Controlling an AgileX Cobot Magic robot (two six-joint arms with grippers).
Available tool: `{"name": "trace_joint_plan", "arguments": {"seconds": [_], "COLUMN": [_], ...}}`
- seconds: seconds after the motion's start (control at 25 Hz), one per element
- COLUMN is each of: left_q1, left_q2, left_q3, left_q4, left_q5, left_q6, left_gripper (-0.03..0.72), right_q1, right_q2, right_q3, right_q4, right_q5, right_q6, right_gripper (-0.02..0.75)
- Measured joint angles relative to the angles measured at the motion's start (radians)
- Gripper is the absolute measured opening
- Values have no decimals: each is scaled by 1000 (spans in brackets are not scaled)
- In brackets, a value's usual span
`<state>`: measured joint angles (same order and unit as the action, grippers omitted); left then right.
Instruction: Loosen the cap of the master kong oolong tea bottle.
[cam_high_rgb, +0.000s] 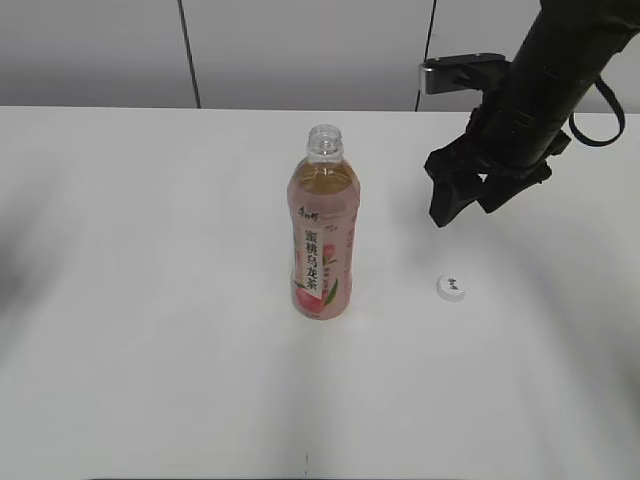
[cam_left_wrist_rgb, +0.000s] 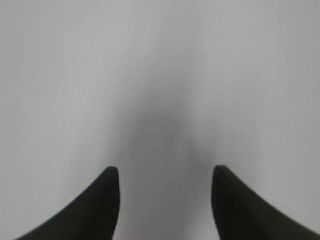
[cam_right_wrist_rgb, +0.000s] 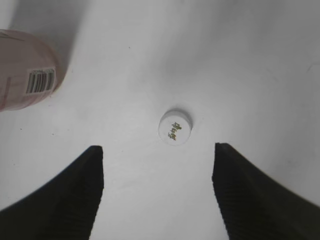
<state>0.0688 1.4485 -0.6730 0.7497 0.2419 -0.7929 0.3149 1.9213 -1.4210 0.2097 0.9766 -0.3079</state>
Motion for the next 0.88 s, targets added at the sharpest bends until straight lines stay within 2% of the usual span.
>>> {"name": "trace_joint_plan", "arguments": {"seconds": [0.04, 0.12, 0.2, 0.24, 0.36, 0.52, 0.88], "left_q1": [-3, -16, -20, -20, -20, -20, -20], "left_q2": [-1, -13, -40, -57, -104, -149, -237], "left_q3": [3, 7, 7, 7, 7, 7, 7], "left_q4": [-161, -411, -594, -636, -707, -750, -778], "left_q5": [0, 4, 7, 7, 12, 23, 148], "left_q6": [129, 358, 476, 500, 528, 534, 536], "left_gripper": [368, 358, 354, 354, 354, 349, 347], "right_q1": [0, -1, -3, -6, -9, -12, -30], "right_q2": [0, 0, 0, 0, -5, -60, -360], "right_q3": [0, 0, 0, 0, 24, 117, 327], "right_q4": [0, 0, -1, -1, -1, -11, -121], "right_q5": [1, 8, 21, 30, 42, 26, 47], "right_q6": [0, 0, 1, 5, 26, 70, 197], "right_gripper": [515, 514, 514, 514, 514, 514, 513]}}
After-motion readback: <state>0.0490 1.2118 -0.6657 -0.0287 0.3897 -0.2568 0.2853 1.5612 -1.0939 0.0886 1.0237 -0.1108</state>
